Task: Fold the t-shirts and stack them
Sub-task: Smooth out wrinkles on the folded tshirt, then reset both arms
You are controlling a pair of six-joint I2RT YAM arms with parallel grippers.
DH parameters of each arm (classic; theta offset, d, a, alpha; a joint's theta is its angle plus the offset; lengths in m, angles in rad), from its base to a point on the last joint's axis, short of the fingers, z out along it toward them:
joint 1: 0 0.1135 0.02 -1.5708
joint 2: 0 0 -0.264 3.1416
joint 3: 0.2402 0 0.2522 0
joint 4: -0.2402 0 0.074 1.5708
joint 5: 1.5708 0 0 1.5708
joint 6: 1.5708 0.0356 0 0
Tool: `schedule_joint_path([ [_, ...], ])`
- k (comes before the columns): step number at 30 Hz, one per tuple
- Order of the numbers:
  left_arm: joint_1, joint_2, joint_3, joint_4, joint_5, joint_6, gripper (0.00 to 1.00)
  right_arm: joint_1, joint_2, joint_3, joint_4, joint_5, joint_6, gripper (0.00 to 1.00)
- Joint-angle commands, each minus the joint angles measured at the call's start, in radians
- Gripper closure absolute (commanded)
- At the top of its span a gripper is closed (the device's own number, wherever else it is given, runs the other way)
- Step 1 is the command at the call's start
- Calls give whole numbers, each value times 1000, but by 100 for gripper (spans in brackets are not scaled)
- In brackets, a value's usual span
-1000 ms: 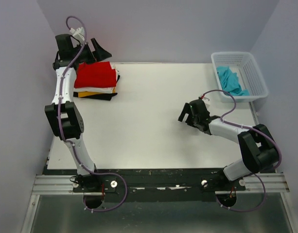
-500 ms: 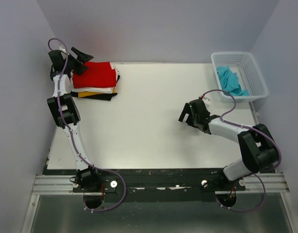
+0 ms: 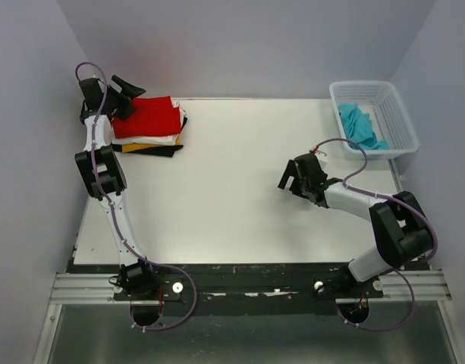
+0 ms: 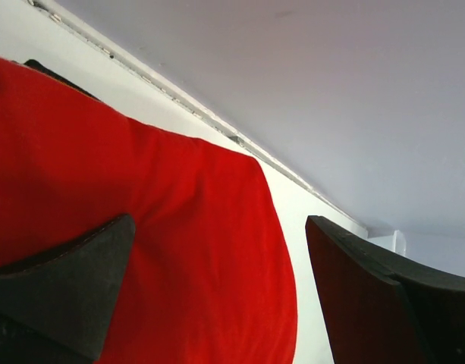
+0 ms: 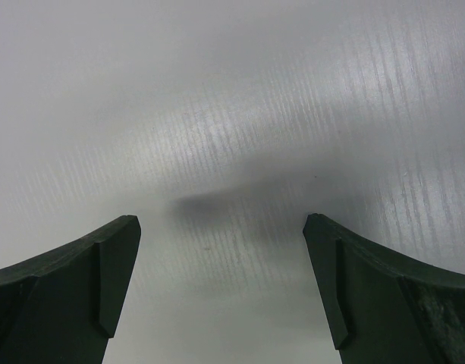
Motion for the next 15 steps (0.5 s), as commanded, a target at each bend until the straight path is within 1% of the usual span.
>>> schedule_joint_path([
  [1, 7, -79, 29, -62, 38, 53, 1, 0, 0, 10, -59, 26, -5, 0],
  [5, -10, -279, 6, -172, -1, 154, 2, -1, -68, 0, -74, 48, -5, 0],
  [7, -30, -420, -52, -219, -87, 215, 1, 0, -124, -14, -85, 59, -3, 0],
  [9, -63, -572, -170, -213, -156, 268, 1, 0, -176, -30, -97, 79, -9, 0],
  [11, -109, -706, -269, -270, -245, 319, 2, 0, -227, -44, -124, 109, -8, 0],
  [13, -164, -831, -368, -356, -374, 350, 1, 1, -289, -58, -153, 137, 0, 0],
  [15, -230, -969, -510, -409, -521, 354, 1, 1, -368, -84, -162, 150, 9, 0],
])
